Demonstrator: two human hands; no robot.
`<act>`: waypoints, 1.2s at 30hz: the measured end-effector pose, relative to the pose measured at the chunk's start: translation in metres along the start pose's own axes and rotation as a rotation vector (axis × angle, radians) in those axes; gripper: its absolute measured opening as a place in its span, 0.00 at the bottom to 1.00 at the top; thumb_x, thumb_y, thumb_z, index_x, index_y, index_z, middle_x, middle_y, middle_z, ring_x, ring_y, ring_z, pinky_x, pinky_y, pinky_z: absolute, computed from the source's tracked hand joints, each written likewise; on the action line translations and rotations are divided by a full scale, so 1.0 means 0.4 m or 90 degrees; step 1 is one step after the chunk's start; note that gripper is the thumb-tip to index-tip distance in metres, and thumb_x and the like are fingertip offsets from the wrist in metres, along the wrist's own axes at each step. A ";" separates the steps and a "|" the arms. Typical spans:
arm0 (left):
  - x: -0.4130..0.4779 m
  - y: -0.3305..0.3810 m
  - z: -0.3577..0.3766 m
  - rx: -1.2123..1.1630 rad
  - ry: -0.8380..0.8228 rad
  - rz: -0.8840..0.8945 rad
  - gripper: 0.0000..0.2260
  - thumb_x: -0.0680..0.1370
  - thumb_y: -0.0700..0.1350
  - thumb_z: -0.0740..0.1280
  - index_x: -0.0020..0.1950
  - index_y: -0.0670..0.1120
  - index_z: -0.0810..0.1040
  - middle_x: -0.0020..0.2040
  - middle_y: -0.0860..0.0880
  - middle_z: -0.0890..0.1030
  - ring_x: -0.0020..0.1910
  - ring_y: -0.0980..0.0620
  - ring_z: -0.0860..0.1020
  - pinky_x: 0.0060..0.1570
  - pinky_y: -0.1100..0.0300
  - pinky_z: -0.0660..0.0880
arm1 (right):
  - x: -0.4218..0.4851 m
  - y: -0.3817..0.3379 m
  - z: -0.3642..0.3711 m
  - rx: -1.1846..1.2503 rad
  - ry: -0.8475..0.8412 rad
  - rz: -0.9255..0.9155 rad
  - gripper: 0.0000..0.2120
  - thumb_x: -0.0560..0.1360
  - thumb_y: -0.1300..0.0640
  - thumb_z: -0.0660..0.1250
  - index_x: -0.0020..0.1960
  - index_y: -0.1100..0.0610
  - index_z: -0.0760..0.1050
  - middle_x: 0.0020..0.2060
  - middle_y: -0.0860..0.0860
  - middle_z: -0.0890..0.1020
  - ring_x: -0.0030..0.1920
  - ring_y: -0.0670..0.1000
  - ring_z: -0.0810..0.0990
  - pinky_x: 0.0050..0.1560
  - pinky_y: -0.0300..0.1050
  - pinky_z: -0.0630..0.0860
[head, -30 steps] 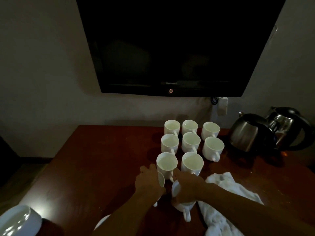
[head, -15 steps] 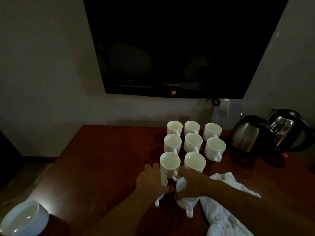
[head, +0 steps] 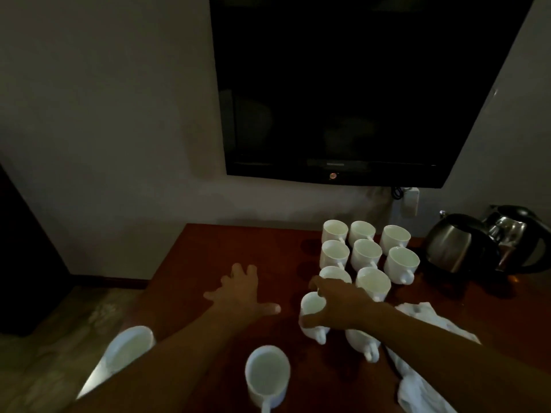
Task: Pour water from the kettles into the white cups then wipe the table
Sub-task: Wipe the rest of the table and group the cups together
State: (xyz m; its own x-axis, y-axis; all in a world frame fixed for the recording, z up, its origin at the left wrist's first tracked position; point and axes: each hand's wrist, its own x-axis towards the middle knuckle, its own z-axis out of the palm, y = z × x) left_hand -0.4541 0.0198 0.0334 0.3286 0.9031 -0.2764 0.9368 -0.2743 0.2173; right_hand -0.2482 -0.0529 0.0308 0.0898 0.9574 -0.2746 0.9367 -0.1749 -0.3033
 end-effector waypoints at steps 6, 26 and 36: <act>-0.057 -0.236 -0.013 -0.018 0.000 -0.069 0.49 0.71 0.66 0.71 0.81 0.50 0.47 0.81 0.42 0.46 0.78 0.35 0.52 0.70 0.29 0.59 | -0.003 -0.170 0.085 0.016 -0.023 -0.061 0.40 0.69 0.32 0.73 0.74 0.50 0.65 0.69 0.49 0.74 0.66 0.51 0.75 0.63 0.49 0.75; -0.068 -0.528 0.160 0.007 0.012 -0.072 0.44 0.69 0.68 0.71 0.78 0.54 0.57 0.77 0.43 0.55 0.75 0.37 0.59 0.69 0.41 0.65 | -0.034 -0.252 0.298 -0.106 -0.113 0.000 0.46 0.67 0.30 0.71 0.77 0.48 0.58 0.71 0.49 0.71 0.68 0.52 0.73 0.65 0.52 0.74; -0.037 -0.535 0.133 -0.001 -0.013 -0.070 0.38 0.71 0.56 0.76 0.76 0.54 0.62 0.73 0.46 0.60 0.72 0.40 0.63 0.62 0.48 0.75 | -0.030 -0.248 0.303 -0.043 -0.088 0.008 0.46 0.66 0.35 0.76 0.77 0.48 0.59 0.68 0.48 0.73 0.64 0.50 0.74 0.63 0.50 0.76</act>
State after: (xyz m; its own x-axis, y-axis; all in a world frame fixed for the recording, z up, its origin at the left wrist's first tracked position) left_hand -0.6532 0.0476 -0.0589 0.2266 0.9207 -0.3178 0.9670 -0.1737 0.1862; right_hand -0.3833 -0.0749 -0.0462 0.0591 0.9135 -0.4025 0.9568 -0.1669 -0.2383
